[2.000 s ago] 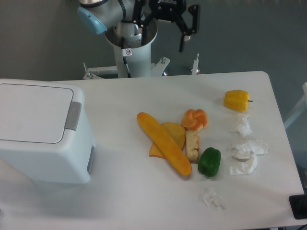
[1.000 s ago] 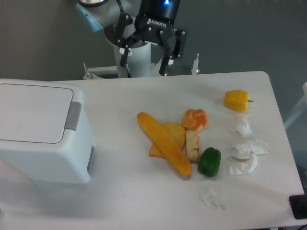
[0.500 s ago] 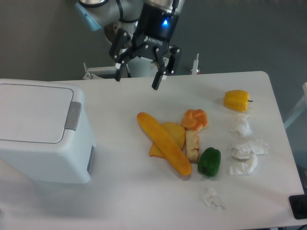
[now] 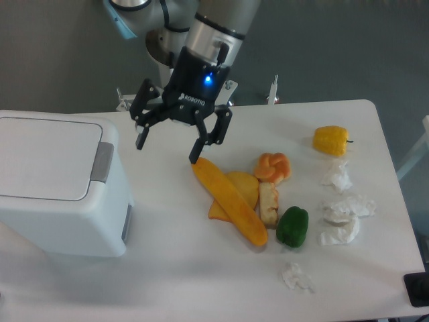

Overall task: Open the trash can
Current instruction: 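Lower the gripper onto the grey button on the trash can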

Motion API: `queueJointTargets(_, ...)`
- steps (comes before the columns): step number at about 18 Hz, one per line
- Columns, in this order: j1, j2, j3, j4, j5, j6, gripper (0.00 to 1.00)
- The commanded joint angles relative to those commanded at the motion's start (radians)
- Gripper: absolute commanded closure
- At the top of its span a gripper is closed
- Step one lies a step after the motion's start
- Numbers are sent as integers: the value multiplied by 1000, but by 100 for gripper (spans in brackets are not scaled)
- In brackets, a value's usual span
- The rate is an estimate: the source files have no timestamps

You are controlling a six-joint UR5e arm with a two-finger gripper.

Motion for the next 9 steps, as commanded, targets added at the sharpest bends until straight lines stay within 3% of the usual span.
queueJointTargets(9, -35, -3, -46, 0, 5, 0, 0)
